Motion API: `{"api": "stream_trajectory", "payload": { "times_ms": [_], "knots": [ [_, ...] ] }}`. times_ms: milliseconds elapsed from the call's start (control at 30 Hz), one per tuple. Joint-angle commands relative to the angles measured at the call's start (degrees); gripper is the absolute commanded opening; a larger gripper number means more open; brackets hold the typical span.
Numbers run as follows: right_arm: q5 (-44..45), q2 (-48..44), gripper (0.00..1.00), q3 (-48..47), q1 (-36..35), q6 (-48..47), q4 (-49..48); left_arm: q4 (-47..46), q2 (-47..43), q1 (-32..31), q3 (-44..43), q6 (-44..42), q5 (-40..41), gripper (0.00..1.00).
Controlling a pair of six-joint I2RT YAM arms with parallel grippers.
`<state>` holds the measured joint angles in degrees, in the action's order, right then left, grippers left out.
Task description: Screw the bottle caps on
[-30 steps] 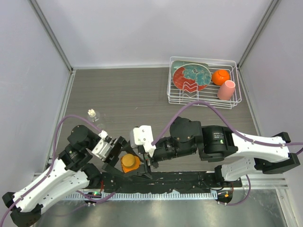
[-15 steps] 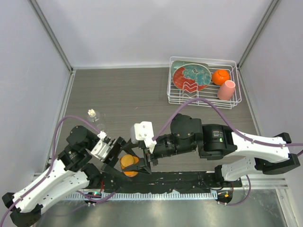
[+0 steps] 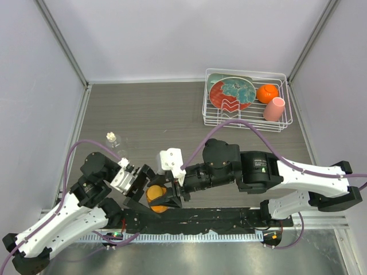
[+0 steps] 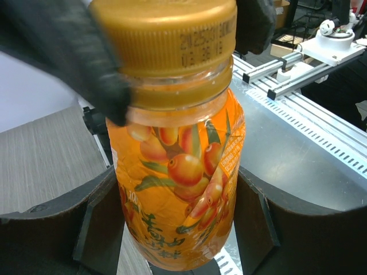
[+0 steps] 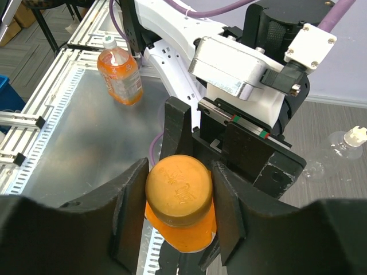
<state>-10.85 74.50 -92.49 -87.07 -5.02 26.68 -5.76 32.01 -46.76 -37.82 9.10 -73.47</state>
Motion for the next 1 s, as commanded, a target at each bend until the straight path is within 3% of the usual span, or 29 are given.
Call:
{"api": "stream_trajectory", "payload": {
  "times_ms": [0,267,467,767,967],
  "knots": [
    [-1.1,-2.2,0.48,0.6,0.8,1.3,-2.8,-2.3,-0.4,-0.1,-1.4,1.0,1.3,0.2],
    [-0.5,-4.1,0.33,4.3,3.1,3.5,-2.8,-3.4,-0.4,0.8,-2.0,0.8,3.9,0.19],
    [3.5,-5.6,0.25,9.2,5.8,7.3,-2.0,-2.9,-0.6,1.6,-2.8,-2.4,10.2,0.15],
    [18.1,-2.0,0.16,10.2,6.0,10.7,5.5,-2.4,-1.2,3.2,-2.7,-6.0,35.9,0.11],
    [26.5,-0.9,0.1,10.1,6.1,13.7,8.6,-2.9,-1.7,3.5,-2.3,-7.1,44.2,0.12]
  ]
}}
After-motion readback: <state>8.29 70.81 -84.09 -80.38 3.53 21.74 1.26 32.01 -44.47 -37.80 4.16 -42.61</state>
